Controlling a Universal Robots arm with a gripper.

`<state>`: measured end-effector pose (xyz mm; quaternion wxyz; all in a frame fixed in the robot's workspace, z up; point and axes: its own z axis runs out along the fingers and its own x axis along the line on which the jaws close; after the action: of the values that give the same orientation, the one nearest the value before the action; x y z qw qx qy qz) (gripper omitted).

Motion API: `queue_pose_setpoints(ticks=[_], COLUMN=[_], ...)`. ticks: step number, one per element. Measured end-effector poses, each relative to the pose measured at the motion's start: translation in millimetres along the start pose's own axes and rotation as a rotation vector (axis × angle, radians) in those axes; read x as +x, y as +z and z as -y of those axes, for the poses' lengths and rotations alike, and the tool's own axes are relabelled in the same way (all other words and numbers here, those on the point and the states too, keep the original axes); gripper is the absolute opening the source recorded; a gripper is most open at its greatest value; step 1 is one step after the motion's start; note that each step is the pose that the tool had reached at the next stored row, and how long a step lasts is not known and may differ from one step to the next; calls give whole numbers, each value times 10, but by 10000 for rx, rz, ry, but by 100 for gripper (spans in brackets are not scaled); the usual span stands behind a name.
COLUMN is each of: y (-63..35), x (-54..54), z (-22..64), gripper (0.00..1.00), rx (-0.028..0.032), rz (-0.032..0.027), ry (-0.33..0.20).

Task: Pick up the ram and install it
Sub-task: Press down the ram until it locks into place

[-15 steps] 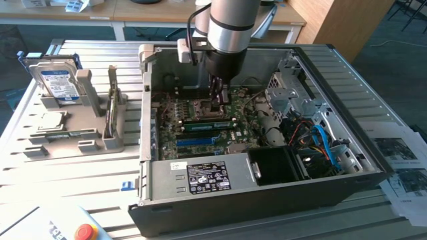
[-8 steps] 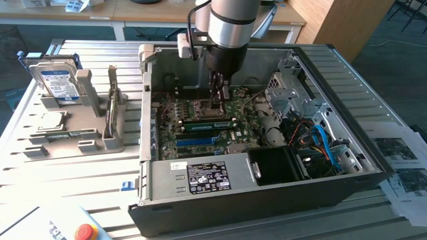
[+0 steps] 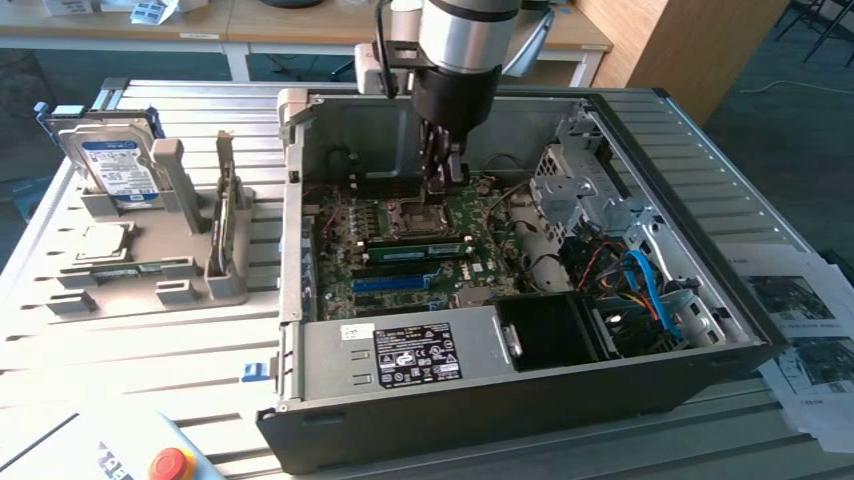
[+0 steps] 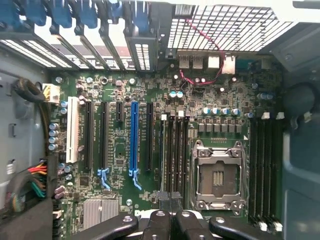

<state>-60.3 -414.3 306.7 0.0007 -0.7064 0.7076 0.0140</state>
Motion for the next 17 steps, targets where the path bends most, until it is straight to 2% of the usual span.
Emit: queue_pose_setpoints(ticks=[3, 17], y=[-62, -62], x=[-1, -1], z=[-1, -1], gripper=[10, 10], rx=[-15, -15], rz=[-1, 0], ry=[0, 0])
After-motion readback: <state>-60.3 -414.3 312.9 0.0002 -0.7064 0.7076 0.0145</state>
